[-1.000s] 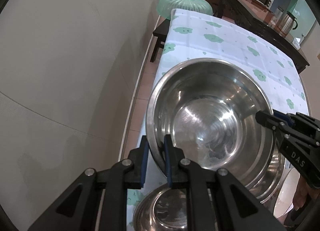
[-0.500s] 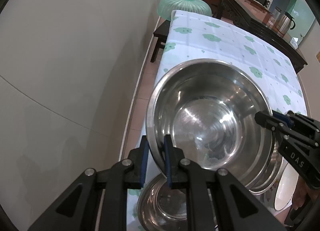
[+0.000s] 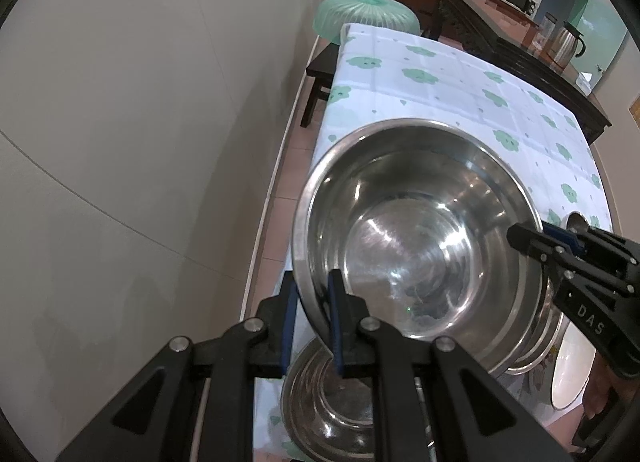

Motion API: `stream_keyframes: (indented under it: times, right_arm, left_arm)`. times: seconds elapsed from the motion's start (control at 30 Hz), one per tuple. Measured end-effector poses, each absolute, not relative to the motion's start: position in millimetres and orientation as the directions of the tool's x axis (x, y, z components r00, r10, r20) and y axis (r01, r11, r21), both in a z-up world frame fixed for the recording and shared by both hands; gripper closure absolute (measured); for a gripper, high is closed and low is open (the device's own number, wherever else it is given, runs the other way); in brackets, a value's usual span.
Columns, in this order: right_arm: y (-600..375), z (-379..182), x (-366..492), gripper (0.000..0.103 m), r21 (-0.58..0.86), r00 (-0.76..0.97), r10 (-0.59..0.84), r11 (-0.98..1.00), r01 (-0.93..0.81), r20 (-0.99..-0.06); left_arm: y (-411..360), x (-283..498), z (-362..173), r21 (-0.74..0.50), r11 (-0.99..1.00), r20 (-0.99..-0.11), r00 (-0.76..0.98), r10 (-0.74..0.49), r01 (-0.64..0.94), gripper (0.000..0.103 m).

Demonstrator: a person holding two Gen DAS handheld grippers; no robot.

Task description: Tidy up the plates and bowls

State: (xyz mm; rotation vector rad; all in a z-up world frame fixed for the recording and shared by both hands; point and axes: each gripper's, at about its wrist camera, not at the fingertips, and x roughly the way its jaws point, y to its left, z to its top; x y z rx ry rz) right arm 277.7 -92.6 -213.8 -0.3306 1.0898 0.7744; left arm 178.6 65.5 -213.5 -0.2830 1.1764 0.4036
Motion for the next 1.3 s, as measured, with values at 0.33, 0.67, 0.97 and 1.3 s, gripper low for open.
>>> stream_keyframes:
  times: [0.33,0.67,0.97,1.3]
  right_arm:
    - [-96.7,-212.1,264.6,0.086,0.120,0.240,0.396,0.698,-0.706,-0.886]
    - [-100.9,-210.6,251.8,0.086,0.117,0.241,0.395,0.696,-0.708,-0.887]
    - [-102.8,-211.2,231.8,0.086,0.109,0.237,0.392,0.683,-0.722,-0.889]
    - [-104.8,-217.6,217.2,0.086,0.114,0.226,0.388,0.683,-0.722,-0.893]
  left_arm:
    - [64.0,165.6,-206.1,-0.020,0.896,-0.928,0.341,0.148,-0.444,0.091]
    - [61.2,155.6,-205.3,-0.024,0.895,-0.928,0.342,0.145,-0.445,0.091]
    - [55.2,131.4,-209.0,-0.032,0.892,-0.931,0.338,0.137,-0.450,0.091]
    - [53.9,118.9,-215.0,-0.033,0.892,-0.938,0.321,0.128,-0.451,0.091]
